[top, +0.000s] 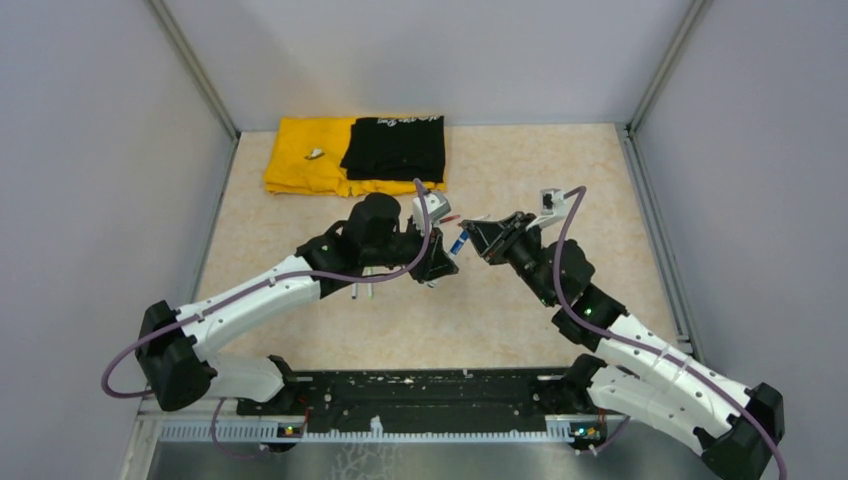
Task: Insert the pens into the pen caps
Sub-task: Press the pen cap onto the pen.
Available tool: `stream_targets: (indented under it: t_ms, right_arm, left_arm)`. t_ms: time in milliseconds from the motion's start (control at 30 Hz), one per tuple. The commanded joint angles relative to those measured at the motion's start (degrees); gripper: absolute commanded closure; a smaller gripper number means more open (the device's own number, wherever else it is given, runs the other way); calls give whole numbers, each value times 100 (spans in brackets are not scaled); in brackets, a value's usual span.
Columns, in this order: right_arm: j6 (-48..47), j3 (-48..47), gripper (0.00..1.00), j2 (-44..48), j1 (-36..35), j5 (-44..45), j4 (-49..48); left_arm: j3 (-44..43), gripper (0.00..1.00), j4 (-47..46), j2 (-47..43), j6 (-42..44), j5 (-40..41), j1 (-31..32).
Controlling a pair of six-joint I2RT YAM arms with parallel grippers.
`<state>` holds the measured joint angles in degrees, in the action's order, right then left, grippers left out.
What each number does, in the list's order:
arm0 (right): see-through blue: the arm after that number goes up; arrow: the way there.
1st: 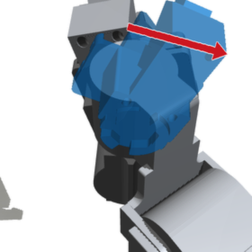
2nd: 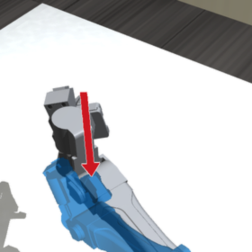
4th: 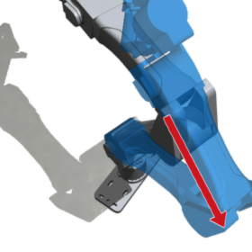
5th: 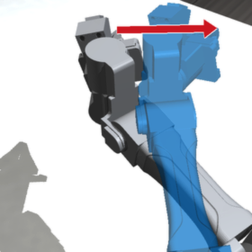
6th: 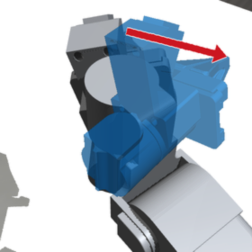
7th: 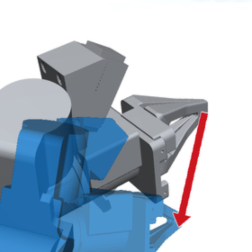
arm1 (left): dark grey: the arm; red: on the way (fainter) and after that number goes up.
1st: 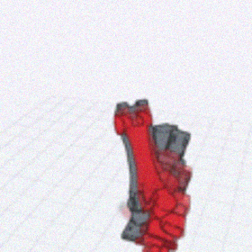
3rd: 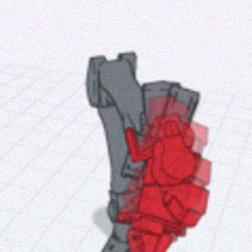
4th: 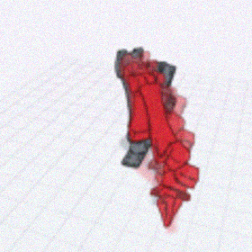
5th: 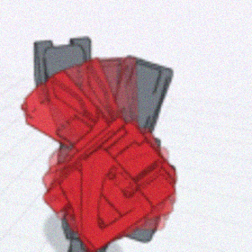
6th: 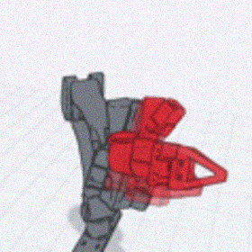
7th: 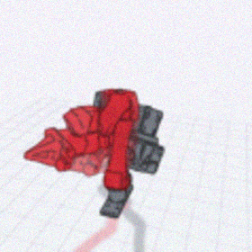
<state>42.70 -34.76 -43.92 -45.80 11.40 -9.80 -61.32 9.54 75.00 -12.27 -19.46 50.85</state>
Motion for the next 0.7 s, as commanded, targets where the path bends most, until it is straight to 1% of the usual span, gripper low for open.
stream_targets:
  t_ms: [0,133,300,533,667]
  right_arm:
    - [75,576,100,-187,-438,-1403,2096]
    - [243,699,100,-113,-614,-1335,2053]
    - [509,900,100,-67,-886,-1289,1703]
    - [388,894,100,-192,-983,-1449,1458]
    - [207,617,100,-145,-983,-1352,1535]
  left_arm:
    - [-885,100,-2600,-242,-122,875,-302]
    - [-856,100,-2677,-205,-135,955,-303]
    - [-871,100,-2806,-109,-185,955,-303]
    - [-909,100,-2826,-52,-138,965,-304]
    - [-888,100,-2686,-37,-80,784,-311]
